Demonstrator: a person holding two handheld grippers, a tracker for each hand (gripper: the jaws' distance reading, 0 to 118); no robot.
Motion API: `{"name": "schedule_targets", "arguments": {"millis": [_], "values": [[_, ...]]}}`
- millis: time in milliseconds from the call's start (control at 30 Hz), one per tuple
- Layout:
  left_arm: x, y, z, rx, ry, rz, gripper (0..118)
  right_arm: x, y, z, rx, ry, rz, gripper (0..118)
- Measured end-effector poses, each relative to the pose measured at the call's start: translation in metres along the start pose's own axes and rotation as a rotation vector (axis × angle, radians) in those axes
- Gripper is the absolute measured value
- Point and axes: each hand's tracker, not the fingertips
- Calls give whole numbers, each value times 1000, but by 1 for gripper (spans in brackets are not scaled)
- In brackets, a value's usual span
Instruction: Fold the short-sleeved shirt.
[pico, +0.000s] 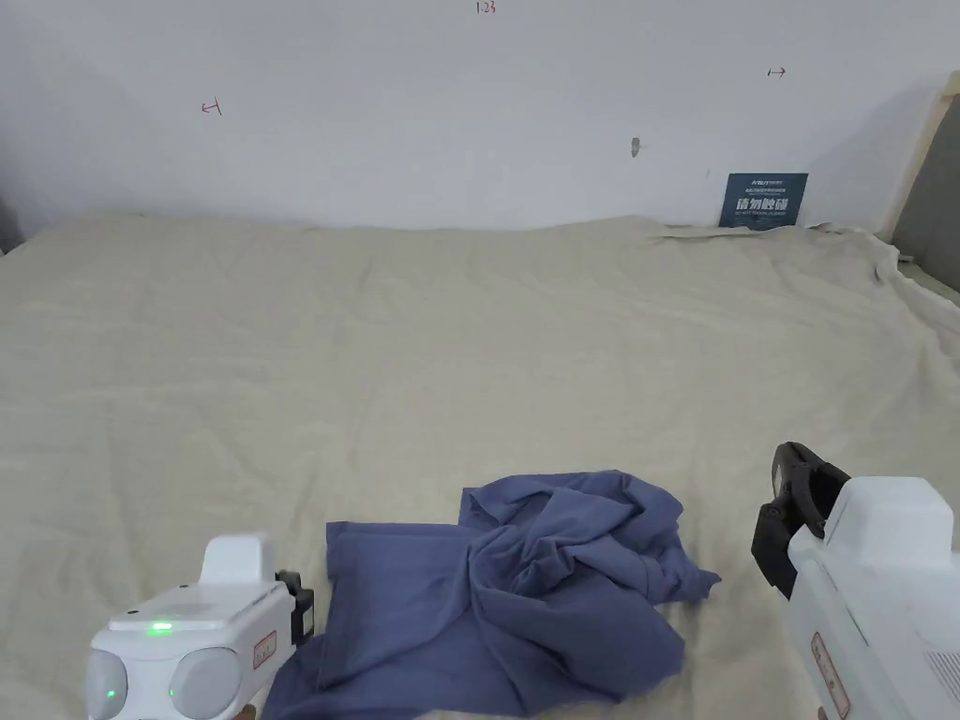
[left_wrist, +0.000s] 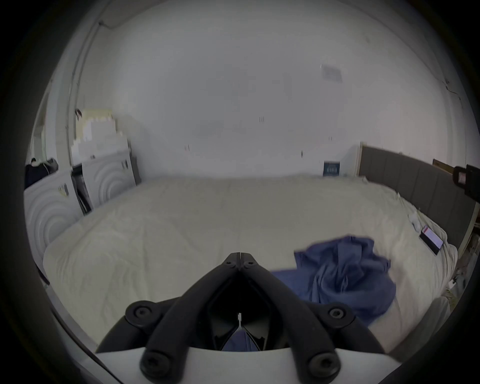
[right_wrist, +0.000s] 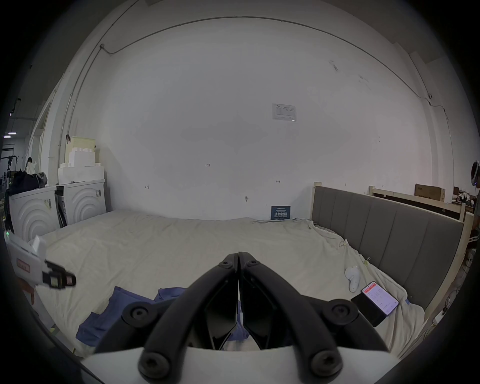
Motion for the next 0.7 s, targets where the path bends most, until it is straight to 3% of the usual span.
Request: {"name": "schedule_targets", "arguments": {"millis": [167, 233, 267, 300, 367, 567, 700], "values": [[-9, -31, -24, -186, -17, 61, 4, 1, -3, 0, -10, 1, 1, 0], [-11, -39, -29, -225, -22, 66, 25, 1, -5, 0, -16, 2, 4, 0], [-12, -43, -31, -223, -20, 74, 44, 1, -5, 0, -19, 2, 4, 0], [-13, -48, -34, -240, -22, 76, 72, 1, -6, 0, -22, 2, 4, 0], [-14, -54, -39, -273, -8, 75, 95, 2, -8, 0, -30, 3, 3, 0], [-11, -64, -54, -311, 56, 28, 95, 2, -13, -1, -48, 5, -2, 0], [-6, -67, -57, -316, 57, 7, 72, 3, -17, -3, -61, 6, -3, 0]]}}
